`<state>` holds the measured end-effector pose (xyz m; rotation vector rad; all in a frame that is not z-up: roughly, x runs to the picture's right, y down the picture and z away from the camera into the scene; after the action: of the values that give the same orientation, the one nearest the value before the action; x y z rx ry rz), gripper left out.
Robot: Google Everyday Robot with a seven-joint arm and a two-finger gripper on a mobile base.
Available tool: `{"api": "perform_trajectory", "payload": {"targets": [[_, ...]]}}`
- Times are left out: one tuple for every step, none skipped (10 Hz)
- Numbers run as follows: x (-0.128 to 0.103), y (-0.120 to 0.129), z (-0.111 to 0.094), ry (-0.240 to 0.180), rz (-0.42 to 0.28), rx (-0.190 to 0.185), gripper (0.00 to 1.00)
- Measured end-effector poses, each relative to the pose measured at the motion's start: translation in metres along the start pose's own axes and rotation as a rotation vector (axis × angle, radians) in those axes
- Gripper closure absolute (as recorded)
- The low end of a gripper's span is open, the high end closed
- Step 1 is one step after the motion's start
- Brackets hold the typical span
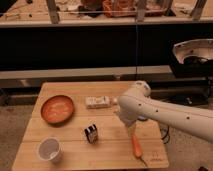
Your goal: Knock the eraser over
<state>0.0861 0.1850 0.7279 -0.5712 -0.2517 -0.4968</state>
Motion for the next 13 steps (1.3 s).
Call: {"api": "perform_trajectory", "payload": {"targets": [[-0.002, -0.001, 0.002, -0.004, -0.005, -0.001, 0.2], [-0.004, -0.002, 0.003, -0.007, -0.011, -0.002, 0.2], [-0.005, -0.003, 0.005, -0.011, -0.018, -0.002, 0.2], [-0.007, -0.004, 0.007, -0.015, -0.024, -0.004, 0.2], [-0.009, -0.006, 0.009, -0.015, -0.031, -0.003, 0.2], [-0.014, -0.009, 0.011, -0.02, -0.043, -0.004, 0.2], [-0.014, -0.01, 0.012, -0.02, -0.048, -0.004, 0.2], [-0.015, -0.011, 0.013, -0.021, -0.051, -0.004, 0.2], [-0.017, -0.014, 0.015, -0.024, -0.059, -0.004, 0.2], [-0.021, -0.017, 0.017, -0.028, -0.068, -0.005, 0.2], [-0.023, -0.018, 0.018, -0.031, -0.074, -0.006, 0.2], [-0.025, -0.02, 0.019, -0.033, -0.08, -0.006, 0.2], [-0.028, -0.023, 0.021, -0.037, -0.091, -0.006, 0.2]]}}
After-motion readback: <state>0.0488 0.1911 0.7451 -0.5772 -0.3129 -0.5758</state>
